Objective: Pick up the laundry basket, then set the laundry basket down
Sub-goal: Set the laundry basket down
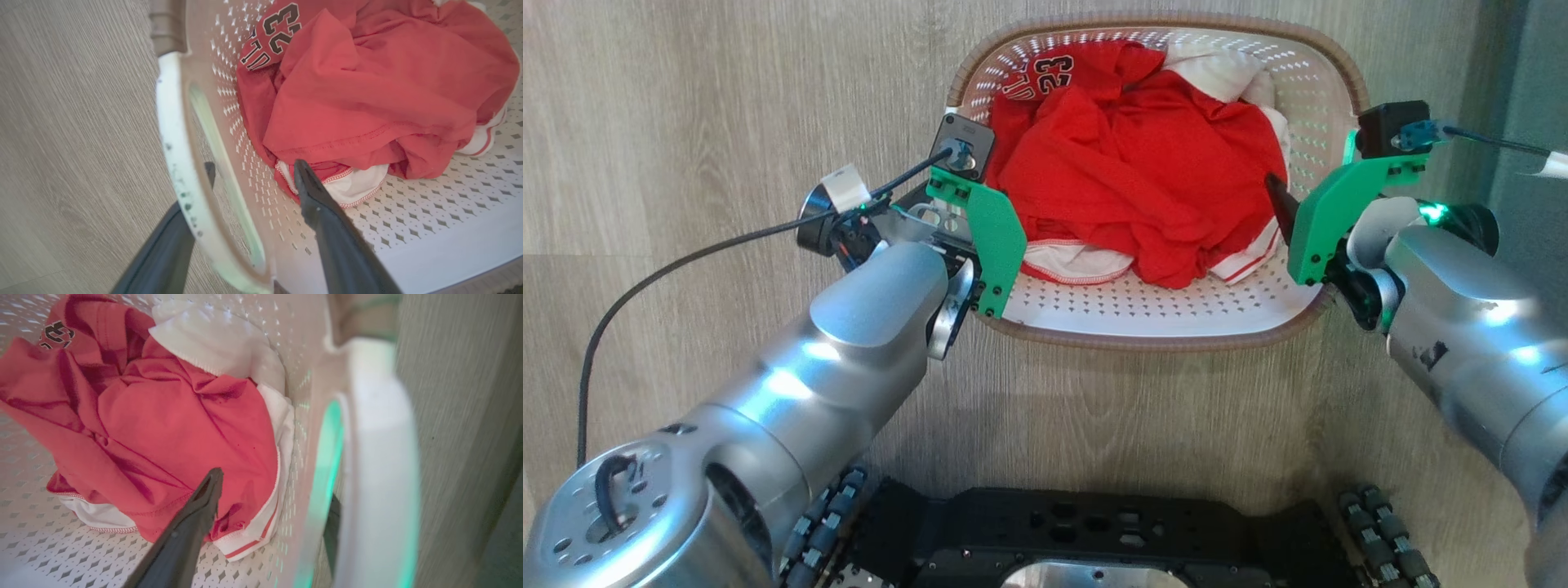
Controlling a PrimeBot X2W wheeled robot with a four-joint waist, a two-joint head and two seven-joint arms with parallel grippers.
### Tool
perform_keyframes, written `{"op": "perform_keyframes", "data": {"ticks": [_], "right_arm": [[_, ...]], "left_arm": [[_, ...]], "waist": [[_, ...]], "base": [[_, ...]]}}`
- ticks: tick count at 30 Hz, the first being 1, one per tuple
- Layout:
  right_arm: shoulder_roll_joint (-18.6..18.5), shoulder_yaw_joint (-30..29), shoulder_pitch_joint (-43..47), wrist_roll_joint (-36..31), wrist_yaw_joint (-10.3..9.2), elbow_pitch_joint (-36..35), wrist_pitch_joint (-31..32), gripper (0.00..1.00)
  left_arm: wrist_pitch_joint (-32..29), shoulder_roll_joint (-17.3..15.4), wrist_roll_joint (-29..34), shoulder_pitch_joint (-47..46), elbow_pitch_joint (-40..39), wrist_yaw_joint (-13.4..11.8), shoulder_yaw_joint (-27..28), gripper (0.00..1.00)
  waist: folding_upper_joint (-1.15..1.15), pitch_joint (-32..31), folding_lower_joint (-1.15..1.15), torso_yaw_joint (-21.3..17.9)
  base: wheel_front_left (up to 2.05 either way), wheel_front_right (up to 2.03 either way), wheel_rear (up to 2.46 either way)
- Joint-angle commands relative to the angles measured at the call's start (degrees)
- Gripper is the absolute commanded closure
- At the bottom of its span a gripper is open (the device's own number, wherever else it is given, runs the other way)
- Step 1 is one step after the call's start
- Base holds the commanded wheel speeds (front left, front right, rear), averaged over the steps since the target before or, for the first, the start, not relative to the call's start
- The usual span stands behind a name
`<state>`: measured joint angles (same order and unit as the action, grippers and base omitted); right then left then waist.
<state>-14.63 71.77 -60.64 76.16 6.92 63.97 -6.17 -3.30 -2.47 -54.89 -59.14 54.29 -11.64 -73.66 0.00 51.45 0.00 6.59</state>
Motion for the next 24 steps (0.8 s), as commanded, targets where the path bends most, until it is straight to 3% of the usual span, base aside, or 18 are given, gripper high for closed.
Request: {"op": "perform_keyframes", "data": {"ticks": [1,7,11,19,24], "right_arm": [[0.63,0.44,2.79,-0.05,0.57,-0.23,-0.78,0.00],[0.73,0.62,2.89,-0.24,0.57,0.31,-0.66,0.00],[0.88,0.69,3.20,-0.04,0.57,0.88,-0.52,0.00],[1.24,0.81,3.77,0.26,0.57,2.67,0.72,0.00],[1.44,0.92,4.43,0.03,0.57,3.48,1.64,0.00]], "left_arm": [[-0.21,-0.41,0.66,0.12,-1.00,-0.17,0.30,0.00],[-0.60,-0.41,0.76,0.42,-0.93,-0.39,0.30,0.00],[-2.75,-0.41,1.40,1.13,-0.92,0.84,0.30,0.00],[-1.61,-0.41,1.09,1.48,-0.34,-1.37,0.30,0.00],[-1.70,-0.41,0.84,2.09,-0.40,-1.35,0.30,0.00]], "waist": [[0.00,-0.01,0.00,0.05],[0.00,-0.48,0.00,0.18],[0.00,-1.33,0.00,0.23],[0.00,-3.86,0.00,0.66],[0.00,-5.70,0.00,0.84]], "base": [[0.00,0.00,0.00],[0.00,0.00,0.00],[0.00,0.00,0.00],[0.00,0.00,0.00],[0.00,0.00,0.00]]}}
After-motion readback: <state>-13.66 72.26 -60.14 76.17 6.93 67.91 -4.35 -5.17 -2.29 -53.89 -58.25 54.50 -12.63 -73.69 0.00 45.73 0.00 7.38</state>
